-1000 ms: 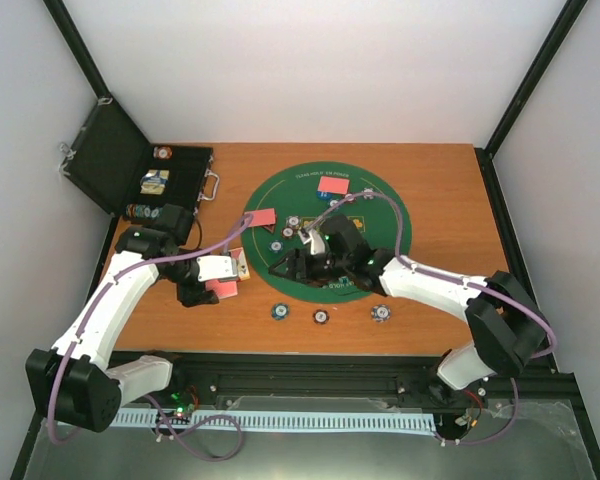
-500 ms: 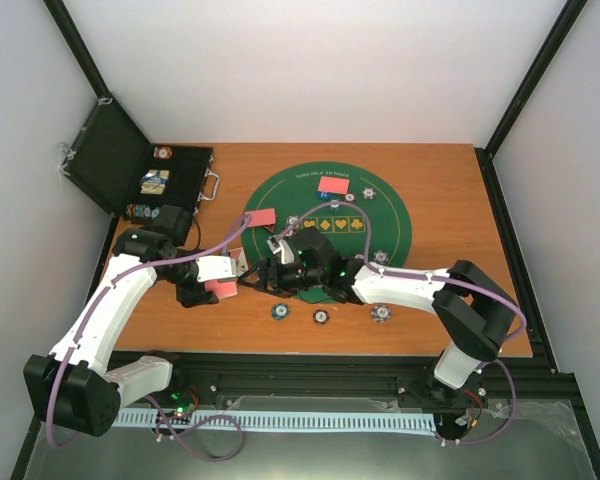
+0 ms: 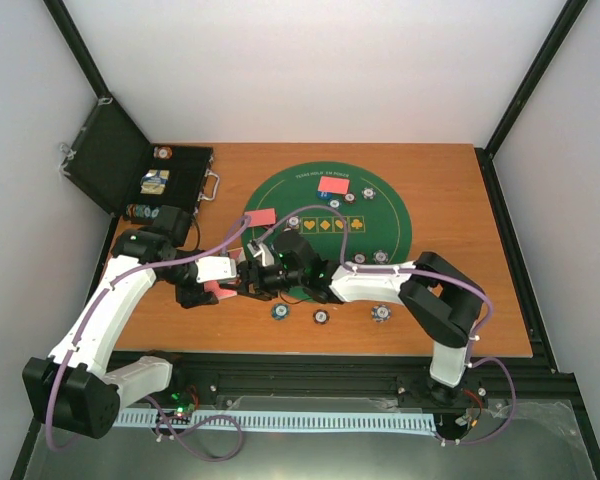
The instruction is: Distribute texas hold em gaming equipment
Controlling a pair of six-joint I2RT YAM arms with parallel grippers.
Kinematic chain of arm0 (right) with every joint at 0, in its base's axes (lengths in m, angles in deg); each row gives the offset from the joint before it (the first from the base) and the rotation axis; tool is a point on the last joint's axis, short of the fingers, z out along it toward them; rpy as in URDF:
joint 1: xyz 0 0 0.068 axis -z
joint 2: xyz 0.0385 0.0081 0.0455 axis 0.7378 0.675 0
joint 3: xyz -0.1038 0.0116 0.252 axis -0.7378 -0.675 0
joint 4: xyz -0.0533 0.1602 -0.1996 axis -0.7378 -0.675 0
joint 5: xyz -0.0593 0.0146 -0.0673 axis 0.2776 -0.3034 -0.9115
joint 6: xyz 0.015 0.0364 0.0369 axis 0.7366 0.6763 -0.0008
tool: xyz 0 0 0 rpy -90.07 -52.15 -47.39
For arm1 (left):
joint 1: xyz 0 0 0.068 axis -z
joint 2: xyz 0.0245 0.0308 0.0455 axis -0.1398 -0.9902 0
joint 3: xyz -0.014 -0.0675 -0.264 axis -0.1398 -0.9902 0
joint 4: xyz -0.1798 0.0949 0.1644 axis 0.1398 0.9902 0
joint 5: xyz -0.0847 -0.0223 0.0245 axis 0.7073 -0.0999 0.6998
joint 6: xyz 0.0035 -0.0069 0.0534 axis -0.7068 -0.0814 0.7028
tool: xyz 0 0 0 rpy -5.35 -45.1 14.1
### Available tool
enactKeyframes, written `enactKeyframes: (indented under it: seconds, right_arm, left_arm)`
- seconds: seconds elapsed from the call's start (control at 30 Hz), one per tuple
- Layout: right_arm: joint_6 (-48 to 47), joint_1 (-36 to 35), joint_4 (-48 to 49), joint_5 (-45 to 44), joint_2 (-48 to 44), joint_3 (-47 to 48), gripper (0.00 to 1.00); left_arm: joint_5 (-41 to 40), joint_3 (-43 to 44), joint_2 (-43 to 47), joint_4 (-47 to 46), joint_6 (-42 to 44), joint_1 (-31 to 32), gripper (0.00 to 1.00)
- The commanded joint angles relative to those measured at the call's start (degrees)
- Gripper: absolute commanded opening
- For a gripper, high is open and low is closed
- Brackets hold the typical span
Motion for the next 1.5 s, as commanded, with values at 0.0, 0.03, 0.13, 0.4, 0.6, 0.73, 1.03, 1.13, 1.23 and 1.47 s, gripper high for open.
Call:
enactKeyframes:
  seconds: [0.0, 0.03, 0.13, 0.4, 0.6, 0.73, 1.03, 1.13, 1.23, 1.47]
  right_arm:
    - [1.33, -0.99, 4.55, 1.35, 2.36, 2.54, 0.7]
    - [1.51, -1.0, 4.92, 1.52, 2.66, 2.73, 0.7]
    - [2.3, -0.98, 6.08, 1.96, 3.61, 3.2, 0.69]
    - [3.45, -0.98, 7.69, 3.37, 6.78, 5.19, 0.69]
    - [2.54, -0.38, 5.64, 3.93, 8.58, 4.44, 0.68]
    - [2.53, 1.36, 6.34, 4.04, 7.65, 0.34, 0.66]
    - [-0.86, 2.43, 1.2, 2.47, 3.09, -3.13, 0.56]
    - [-1.56, 2.56, -0.47, 2.04, 2.06, -2.85, 0.51]
    - [-2.67, 2.71, -3.04, 1.35, 0.78, -2.43, 0.42]
    - [-4.72, 3.11, -8.15, -0.37, -2.86, -3.15, 0.28]
  left_arm:
    - [0.84, 1.41, 1.19, 1.05, 0.36, 0.19, 0.01]
    - [0.72, 1.32, 1.21, 1.06, 0.43, 0.19, 0.01]
    - [0.53, 0.96, 1.38, 0.94, 0.64, 0.13, 0.01]
    - [-0.08, 0.84, 1.45, 1.38, 1.02, 0.19, 0.01]
    - [-0.33, 1.28, 1.64, 1.74, 1.21, 0.19, 0.01]
    - [-0.28, 1.5, 1.83, 1.73, 1.2, 0.18, 0.01]
    - [0.21, 1.57, 2.13, 1.44, 1.14, 0.19, 0.01]
    - [0.32, 1.47, 2.11, 1.3, 1.07, 0.19, 0.01]
    - [0.23, 1.27, 2.09, 1.19, 1.07, 0.19, 0.01]
    - [0.01, 0.97, 1.95, 0.47, 1.07, 0.19, 0.01]
